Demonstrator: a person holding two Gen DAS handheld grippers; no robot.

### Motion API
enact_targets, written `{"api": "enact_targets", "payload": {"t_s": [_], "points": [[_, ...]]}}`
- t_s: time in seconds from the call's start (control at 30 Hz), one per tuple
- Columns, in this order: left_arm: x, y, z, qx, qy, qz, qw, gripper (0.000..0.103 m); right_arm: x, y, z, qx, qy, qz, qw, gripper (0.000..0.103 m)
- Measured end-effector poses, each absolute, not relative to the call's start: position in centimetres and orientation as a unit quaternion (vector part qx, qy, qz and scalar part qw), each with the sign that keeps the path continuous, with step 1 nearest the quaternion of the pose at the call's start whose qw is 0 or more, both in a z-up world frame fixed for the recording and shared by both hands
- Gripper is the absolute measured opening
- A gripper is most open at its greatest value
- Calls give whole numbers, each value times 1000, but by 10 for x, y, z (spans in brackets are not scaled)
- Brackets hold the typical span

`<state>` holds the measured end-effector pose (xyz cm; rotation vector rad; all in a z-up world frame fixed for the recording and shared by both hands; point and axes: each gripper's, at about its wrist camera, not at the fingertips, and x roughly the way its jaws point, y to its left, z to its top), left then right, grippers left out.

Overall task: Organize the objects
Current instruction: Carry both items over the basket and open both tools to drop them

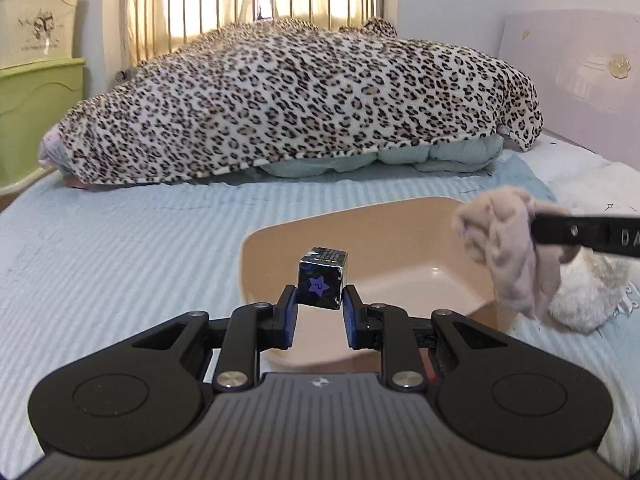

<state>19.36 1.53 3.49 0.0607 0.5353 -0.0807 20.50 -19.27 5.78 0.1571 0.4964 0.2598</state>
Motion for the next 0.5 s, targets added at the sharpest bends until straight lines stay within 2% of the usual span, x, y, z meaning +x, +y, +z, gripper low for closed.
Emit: {"api": "enact_targets", "payload": {"t_s": [0.27,0.5], "points": [[243,-4,8,52,290,-8,956,26,258,-182,33,54,271,102,956,14],[277,-9,-33,57,357,16,932,26,284,-173,-3,49,323,94,941,14]]}}
